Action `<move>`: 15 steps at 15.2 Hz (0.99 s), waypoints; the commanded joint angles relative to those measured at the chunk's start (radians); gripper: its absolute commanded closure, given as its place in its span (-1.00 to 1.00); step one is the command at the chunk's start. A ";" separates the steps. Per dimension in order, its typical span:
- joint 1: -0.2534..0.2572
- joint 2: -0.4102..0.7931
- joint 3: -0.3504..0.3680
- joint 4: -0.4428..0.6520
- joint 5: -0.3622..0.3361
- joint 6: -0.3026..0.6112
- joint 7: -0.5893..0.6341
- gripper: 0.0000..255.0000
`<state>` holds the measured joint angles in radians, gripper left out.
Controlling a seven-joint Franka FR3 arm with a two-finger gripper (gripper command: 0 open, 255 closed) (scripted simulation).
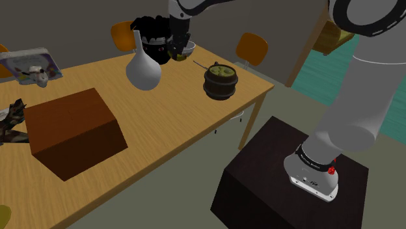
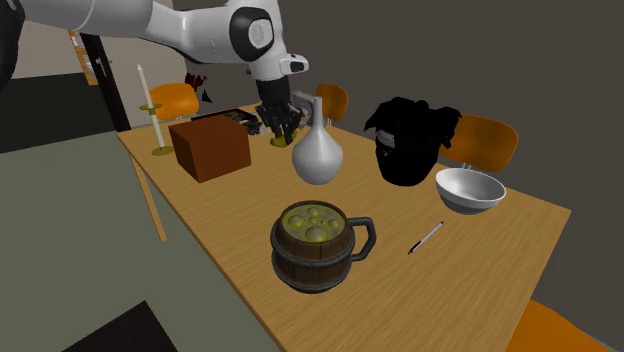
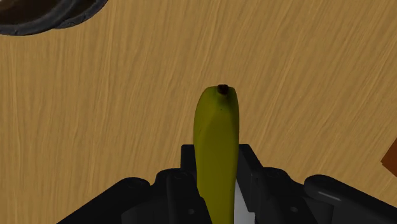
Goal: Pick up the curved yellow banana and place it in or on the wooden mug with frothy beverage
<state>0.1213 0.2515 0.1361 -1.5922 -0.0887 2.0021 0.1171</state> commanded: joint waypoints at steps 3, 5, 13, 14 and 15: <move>-0.052 -0.091 -0.023 -0.128 0.029 0.042 -0.080 1.00; -0.078 -0.133 -0.038 -0.185 0.043 0.058 -0.124 1.00; -0.170 -0.270 -0.116 -0.358 0.089 0.098 -0.311 1.00; -0.181 -0.283 -0.128 -0.374 0.093 0.100 -0.335 1.00; -0.192 -0.295 -0.139 -0.388 0.097 0.103 -0.359 1.00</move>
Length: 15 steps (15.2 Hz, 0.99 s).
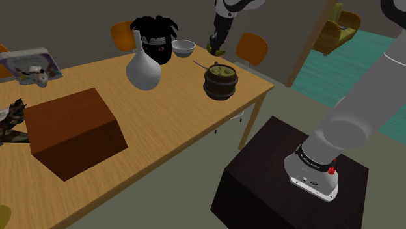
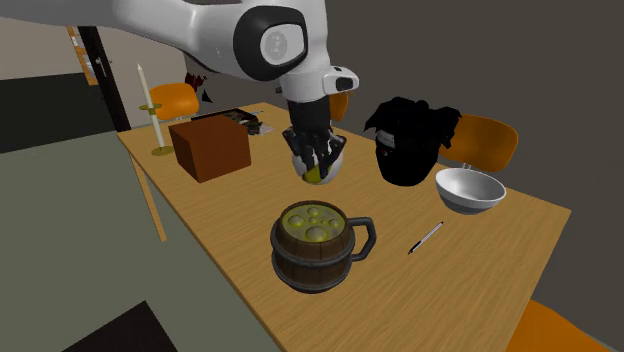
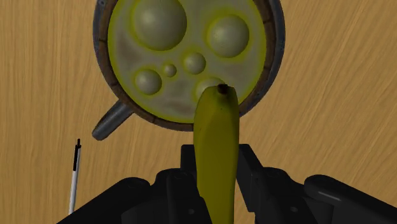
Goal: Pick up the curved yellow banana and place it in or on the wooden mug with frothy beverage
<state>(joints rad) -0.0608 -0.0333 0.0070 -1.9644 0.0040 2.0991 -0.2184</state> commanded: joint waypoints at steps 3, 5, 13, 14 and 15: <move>-0.035 -0.037 -0.040 -0.047 0.012 0.010 -0.083 1.00; -0.035 -0.031 -0.040 -0.068 0.013 0.036 -0.083 1.00; -0.035 -0.001 -0.041 -0.143 0.015 0.142 -0.086 1.00; -0.035 0.004 -0.041 -0.151 0.016 0.155 -0.087 1.00; -0.035 0.014 -0.041 -0.166 0.017 0.180 -0.088 1.00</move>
